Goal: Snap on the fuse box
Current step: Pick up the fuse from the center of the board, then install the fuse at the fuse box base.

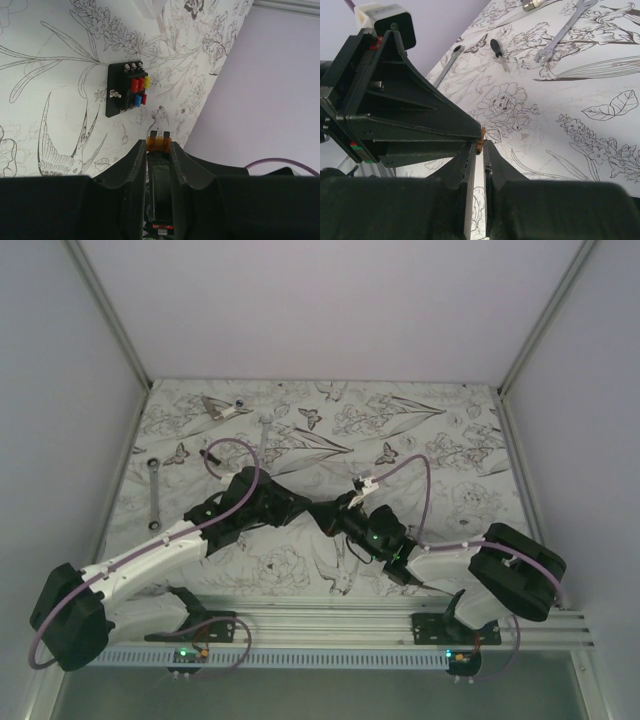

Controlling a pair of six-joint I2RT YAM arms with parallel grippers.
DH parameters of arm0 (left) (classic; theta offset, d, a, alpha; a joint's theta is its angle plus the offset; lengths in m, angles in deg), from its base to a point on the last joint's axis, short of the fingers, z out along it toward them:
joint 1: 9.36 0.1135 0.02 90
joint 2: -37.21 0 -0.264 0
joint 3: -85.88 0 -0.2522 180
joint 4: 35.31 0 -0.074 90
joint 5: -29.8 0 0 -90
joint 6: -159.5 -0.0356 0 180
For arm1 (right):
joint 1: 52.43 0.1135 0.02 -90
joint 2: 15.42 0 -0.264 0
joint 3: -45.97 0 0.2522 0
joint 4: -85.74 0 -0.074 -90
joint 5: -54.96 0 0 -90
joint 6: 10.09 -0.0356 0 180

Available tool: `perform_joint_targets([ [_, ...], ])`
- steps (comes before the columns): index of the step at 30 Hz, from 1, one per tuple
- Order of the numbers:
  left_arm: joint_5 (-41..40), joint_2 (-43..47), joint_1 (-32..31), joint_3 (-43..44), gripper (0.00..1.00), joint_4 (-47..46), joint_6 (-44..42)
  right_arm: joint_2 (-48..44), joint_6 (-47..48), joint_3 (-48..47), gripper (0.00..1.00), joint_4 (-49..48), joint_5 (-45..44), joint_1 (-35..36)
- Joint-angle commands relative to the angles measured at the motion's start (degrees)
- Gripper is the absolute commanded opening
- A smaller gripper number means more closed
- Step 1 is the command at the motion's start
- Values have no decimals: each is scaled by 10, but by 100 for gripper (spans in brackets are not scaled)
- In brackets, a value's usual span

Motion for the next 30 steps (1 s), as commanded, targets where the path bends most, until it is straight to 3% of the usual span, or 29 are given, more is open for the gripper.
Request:
perform_joint_targets([
  [1, 6, 8, -16, -9, 10, -23, 27, 9, -7, -11, 9, -31, -36, 4],
  [12, 2, 8, -28, -12, 14, -32, 31, 14, 3, -21, 0, -23, -40, 5],
  [15, -10, 15, -28, -24, 32, -31, 25, -6, 19, -21, 0, 20, -35, 5],
  [19, -29, 28, -27, -38, 48, -29, -4, -55, 49, -24, 0, 131, -28, 4],
  [22, -35, 38, -22, -42, 53, -19, -31, -96, 75, -37, 0, 244, -10, -5],
  [30, -51, 67, -1, -15, 71, 89, -178, -144, 129, -151, 0, 618, 107, -92],
])
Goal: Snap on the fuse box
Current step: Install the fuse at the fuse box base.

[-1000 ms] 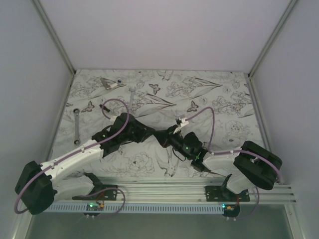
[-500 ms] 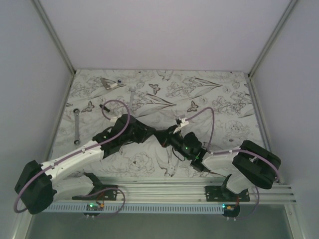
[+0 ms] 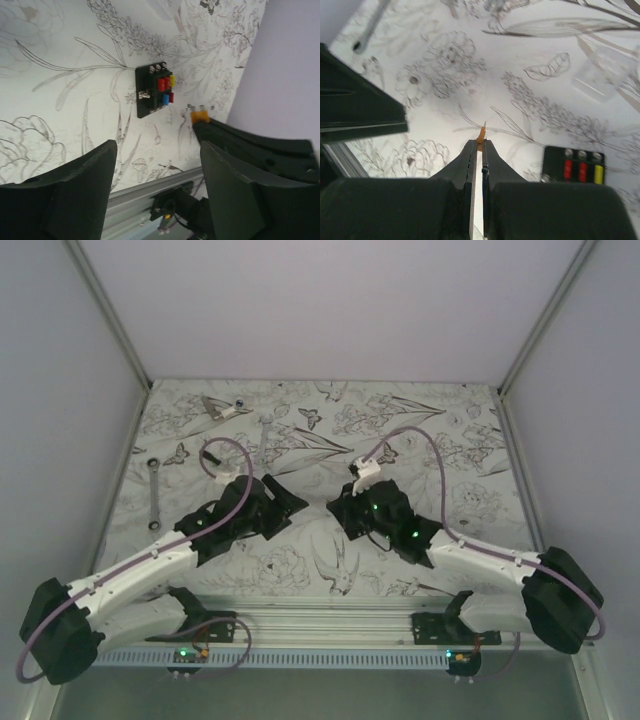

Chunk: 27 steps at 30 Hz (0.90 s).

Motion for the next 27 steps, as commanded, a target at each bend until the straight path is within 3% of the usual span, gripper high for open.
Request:
perform_joint_targets([
  [1, -15, 20, 16, 15, 74, 76, -102, -10, 52, -82, 0, 260, 73, -48],
  [5, 11, 24, 42, 5, 81, 83, -150, 16, 90, -163, 0, 412, 127, -89],
  [12, 57, 14, 82, 8, 91, 92, -232, 95, 142, -285, 0, 596, 127, -113],
  [16, 80, 5, 107, 7, 99, 102, -260, 147, 156, -328, 0, 641, 116, -114],
  [27, 118, -6, 155, -4, 100, 106, -297, 259, 173, -396, 0, 697, 106, -113],
])
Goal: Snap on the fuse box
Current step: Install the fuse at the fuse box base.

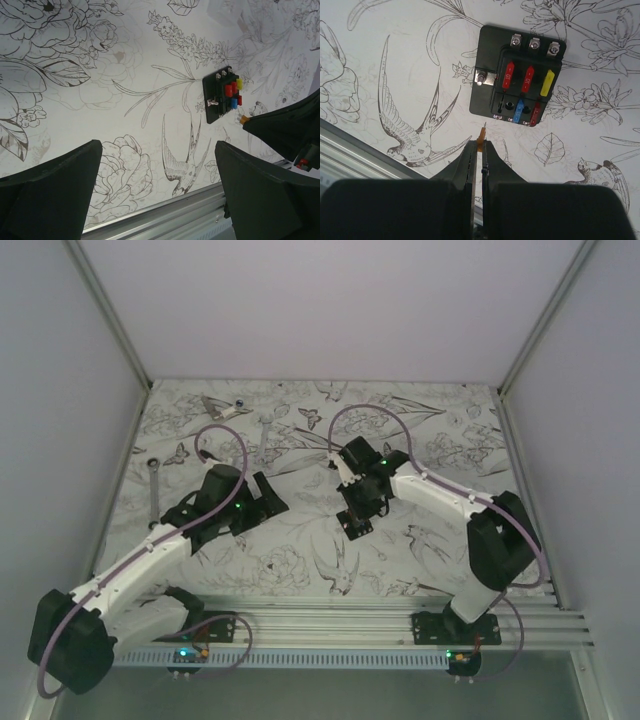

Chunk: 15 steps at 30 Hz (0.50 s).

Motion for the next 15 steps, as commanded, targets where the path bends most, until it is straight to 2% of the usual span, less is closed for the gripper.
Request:
perform_joint_targets([
  [1, 29, -9, 16, -9, 100, 18, -28, 31, 16, -30, 0, 38, -5, -4],
  [15, 35, -21, 22, -7, 100, 18, -34, 90, 15, -66, 0, 47, -32, -4],
])
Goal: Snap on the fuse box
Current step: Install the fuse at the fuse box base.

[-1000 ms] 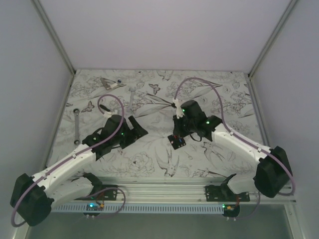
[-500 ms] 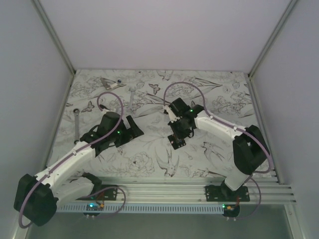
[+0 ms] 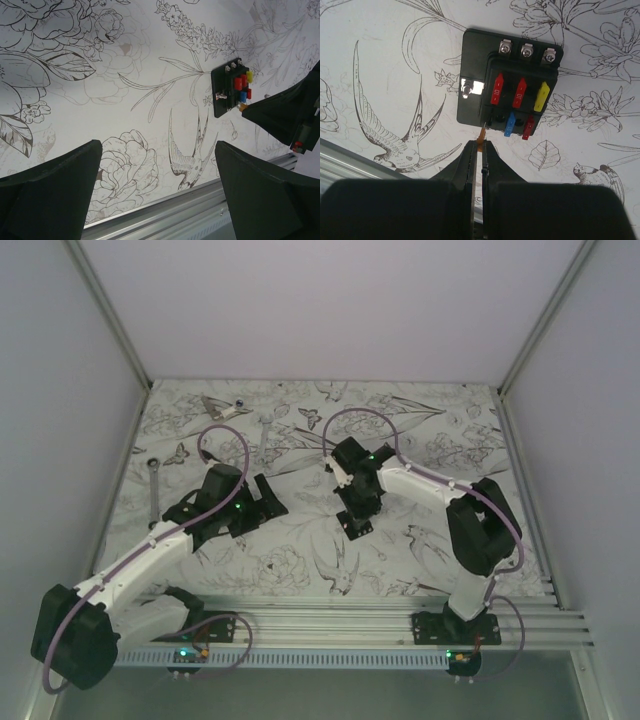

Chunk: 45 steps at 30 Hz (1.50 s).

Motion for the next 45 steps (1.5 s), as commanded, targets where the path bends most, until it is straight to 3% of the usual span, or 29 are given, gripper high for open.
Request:
perform_joint_targets([
  [1, 7, -4, 4, -6, 100, 8, -13, 10, 7, -24, 0, 9, -20, -4],
  [41, 21, 0, 5, -7, 100, 8, -11, 50, 3, -36, 2, 10, -38, -4],
  [45, 22, 4, 6, -8, 100, 8, -11, 46, 13, -29, 0, -1, -10, -12],
])
